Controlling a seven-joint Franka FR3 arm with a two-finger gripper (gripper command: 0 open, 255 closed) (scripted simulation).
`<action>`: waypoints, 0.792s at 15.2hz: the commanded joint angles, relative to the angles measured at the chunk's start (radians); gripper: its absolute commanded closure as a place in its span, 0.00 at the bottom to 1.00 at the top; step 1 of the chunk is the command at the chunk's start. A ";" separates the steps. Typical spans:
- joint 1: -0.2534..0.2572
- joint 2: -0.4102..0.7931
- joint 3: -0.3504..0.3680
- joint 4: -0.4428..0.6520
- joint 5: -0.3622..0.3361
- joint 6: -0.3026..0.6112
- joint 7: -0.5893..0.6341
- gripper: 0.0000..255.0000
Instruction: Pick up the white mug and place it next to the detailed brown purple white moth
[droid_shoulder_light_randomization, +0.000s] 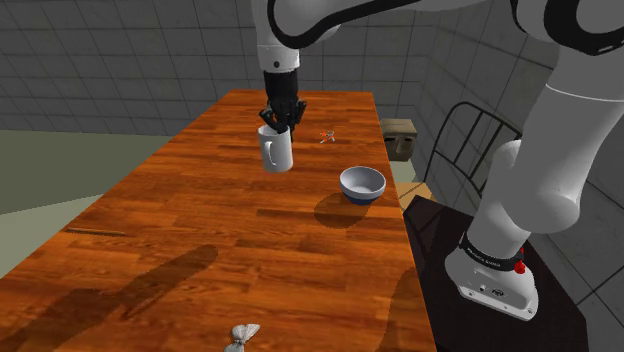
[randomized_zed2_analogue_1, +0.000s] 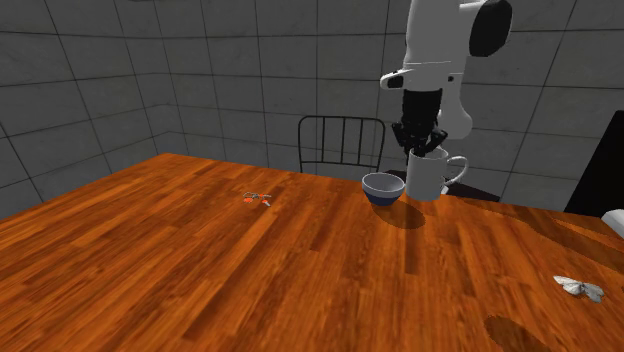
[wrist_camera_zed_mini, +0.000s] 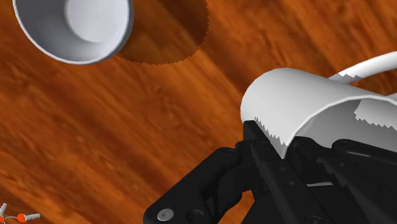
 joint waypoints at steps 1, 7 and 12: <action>0.023 -0.022 0.023 -0.028 0.004 0.008 0.046 1.00; 0.089 -0.057 0.097 -0.068 0.017 0.021 0.182 1.00; 0.145 -0.060 0.160 -0.071 0.025 0.028 0.299 1.00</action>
